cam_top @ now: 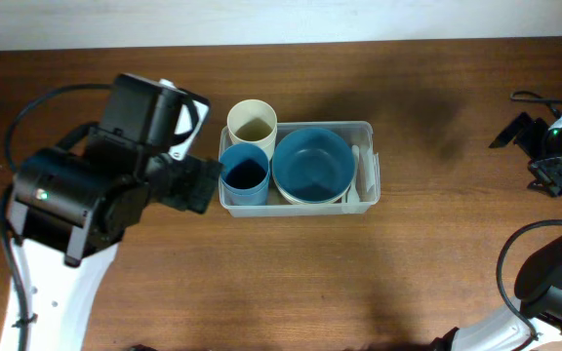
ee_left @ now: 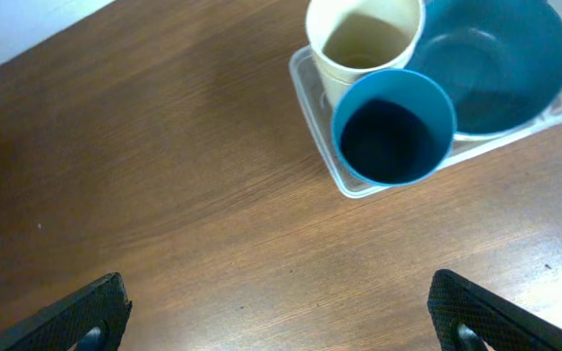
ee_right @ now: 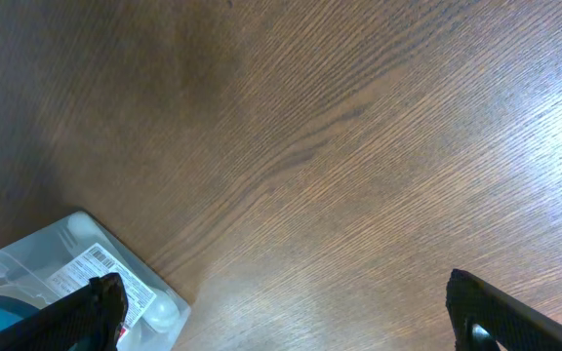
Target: Pack container
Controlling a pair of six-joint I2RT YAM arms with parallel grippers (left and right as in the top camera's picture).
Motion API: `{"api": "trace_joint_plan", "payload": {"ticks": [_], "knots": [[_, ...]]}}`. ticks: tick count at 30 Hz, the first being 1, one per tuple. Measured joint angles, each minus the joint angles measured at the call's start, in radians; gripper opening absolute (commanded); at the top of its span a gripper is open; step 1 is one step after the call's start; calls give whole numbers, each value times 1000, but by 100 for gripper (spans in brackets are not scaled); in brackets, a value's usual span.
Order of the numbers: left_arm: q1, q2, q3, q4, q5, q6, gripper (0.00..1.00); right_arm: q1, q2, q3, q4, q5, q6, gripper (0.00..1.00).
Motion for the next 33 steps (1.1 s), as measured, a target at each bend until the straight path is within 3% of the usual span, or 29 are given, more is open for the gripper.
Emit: {"api": "trace_joint_plan", "payload": {"ticks": [4,8,16,22,33], "knots": [[13,-24,-5,18,5,-2,99,0,0,0,0,0,0,99],[31,-95,-103,146,8,-2,100,0,0,0,0,1,0,99],[134,-397,-692,652,102,-3,100,0,0,0,0,4,0,99],[141,-476,-1010,869,198,-8,100,0,0,0,0,4,0,99],[141,-457,-1184,1084,220,-38,100,0,0,0,0,4,0,99]]}}
